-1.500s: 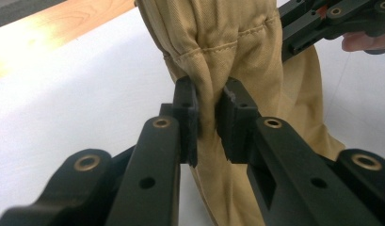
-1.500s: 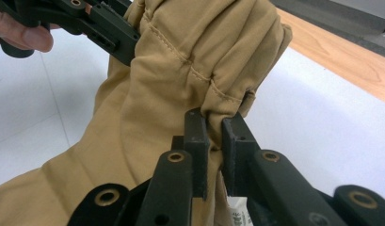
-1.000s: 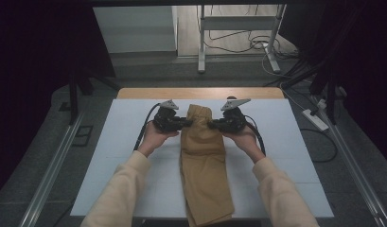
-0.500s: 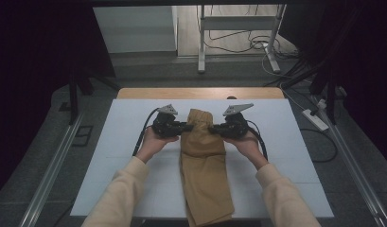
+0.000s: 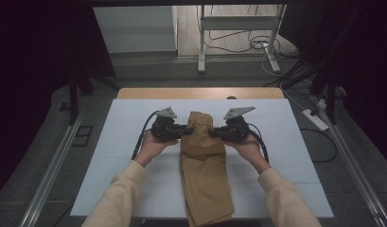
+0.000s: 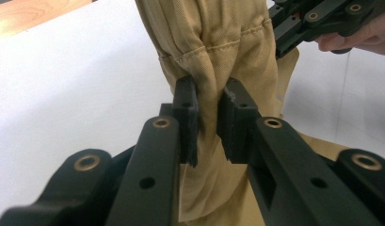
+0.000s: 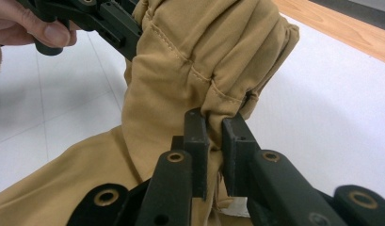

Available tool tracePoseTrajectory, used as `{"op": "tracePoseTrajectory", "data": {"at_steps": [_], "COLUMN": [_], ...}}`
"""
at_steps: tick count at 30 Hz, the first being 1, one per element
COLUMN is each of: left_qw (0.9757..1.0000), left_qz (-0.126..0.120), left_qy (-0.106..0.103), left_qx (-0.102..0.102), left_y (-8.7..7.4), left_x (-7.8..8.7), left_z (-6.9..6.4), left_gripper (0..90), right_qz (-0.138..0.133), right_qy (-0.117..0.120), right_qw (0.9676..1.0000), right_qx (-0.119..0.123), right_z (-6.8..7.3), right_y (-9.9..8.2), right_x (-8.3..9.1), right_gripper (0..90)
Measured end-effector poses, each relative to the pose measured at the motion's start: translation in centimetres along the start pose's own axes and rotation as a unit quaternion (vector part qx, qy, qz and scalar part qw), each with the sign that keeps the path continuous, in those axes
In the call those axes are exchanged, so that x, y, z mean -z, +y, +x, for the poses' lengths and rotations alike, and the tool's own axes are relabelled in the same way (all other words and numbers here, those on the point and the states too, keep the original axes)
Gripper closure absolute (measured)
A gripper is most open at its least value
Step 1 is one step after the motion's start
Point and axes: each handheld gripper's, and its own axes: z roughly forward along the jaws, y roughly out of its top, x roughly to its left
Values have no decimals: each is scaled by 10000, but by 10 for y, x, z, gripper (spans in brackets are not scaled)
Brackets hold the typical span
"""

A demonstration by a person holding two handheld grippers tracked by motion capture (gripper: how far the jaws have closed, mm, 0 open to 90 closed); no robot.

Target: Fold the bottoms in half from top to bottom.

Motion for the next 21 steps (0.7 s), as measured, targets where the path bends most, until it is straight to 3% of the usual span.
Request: {"op": "tracePoseTrajectory", "data": {"at_steps": [21], "left_qw": [10000], "left_qz": [-12], "left_qy": [-69], "left_qx": [-5], "left_y": [-8], "left_x": [1], "left_z": [-11], "left_gripper": [778], "right_qz": [25], "right_qy": [42], "right_qw": [10000], "right_qx": [1], "right_z": [11], "right_y": [-9], "right_x": [4], "right_gripper": [816]}}
